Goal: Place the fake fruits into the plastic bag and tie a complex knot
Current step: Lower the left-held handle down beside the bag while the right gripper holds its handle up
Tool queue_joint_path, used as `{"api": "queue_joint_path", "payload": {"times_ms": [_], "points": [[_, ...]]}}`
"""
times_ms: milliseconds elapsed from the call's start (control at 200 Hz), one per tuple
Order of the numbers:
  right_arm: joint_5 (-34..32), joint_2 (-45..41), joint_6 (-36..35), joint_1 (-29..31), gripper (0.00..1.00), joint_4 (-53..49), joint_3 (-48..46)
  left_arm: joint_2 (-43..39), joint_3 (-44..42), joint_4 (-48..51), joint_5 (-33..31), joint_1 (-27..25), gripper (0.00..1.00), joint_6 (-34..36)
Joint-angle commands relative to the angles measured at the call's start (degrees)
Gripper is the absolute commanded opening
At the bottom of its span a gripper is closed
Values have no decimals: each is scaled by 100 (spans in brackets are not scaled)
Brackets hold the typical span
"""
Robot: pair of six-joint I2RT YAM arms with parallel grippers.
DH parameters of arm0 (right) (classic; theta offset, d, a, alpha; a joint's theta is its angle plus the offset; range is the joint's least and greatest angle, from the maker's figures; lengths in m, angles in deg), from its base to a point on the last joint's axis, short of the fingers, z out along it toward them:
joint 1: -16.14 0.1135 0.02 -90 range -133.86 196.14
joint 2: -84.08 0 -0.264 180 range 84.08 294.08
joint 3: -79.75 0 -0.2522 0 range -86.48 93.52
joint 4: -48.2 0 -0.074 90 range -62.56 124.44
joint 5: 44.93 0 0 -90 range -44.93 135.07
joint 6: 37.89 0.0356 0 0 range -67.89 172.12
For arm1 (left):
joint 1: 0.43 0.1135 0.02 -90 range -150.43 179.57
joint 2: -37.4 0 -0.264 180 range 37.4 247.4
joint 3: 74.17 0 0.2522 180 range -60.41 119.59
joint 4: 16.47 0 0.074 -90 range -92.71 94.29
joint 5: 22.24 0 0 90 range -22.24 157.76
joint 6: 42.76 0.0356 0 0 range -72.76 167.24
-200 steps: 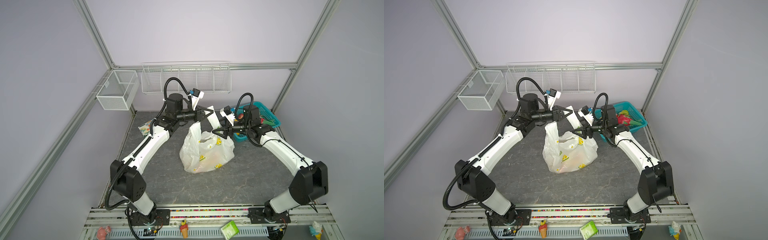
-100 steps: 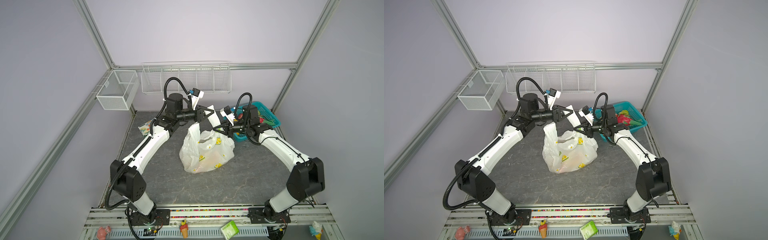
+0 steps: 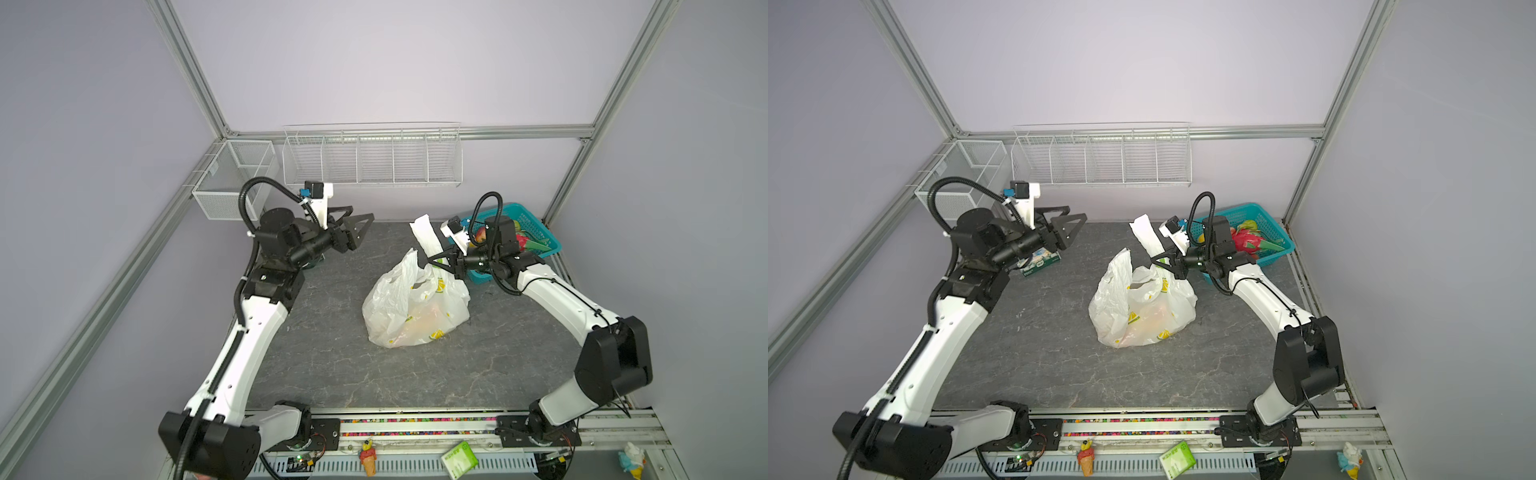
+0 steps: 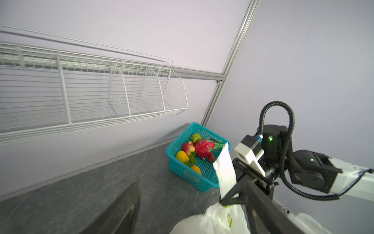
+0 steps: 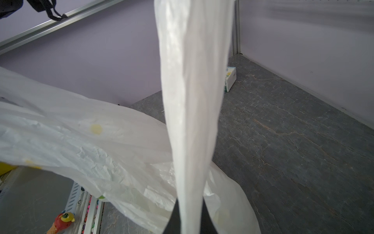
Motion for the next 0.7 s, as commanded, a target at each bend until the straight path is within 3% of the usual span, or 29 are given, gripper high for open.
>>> {"api": "queue_joint_path", "payload": {"times_ms": [0,100,290,695], "points": [[-186,-287,13,-41,7,-114,-44,-385,-528,434,289,2,79,800],[-248,-329,118,-41,7,-91,-35,-634,-992,561,750,-81,79,1193],[-271,-371,184,-43,7,-101,-29,-1154,-1744,505,475,-766,82,2443],[-292,-405,231,-42,7,-44,-28,-1203,-2339,-955,947,-875,86,2311]]}}
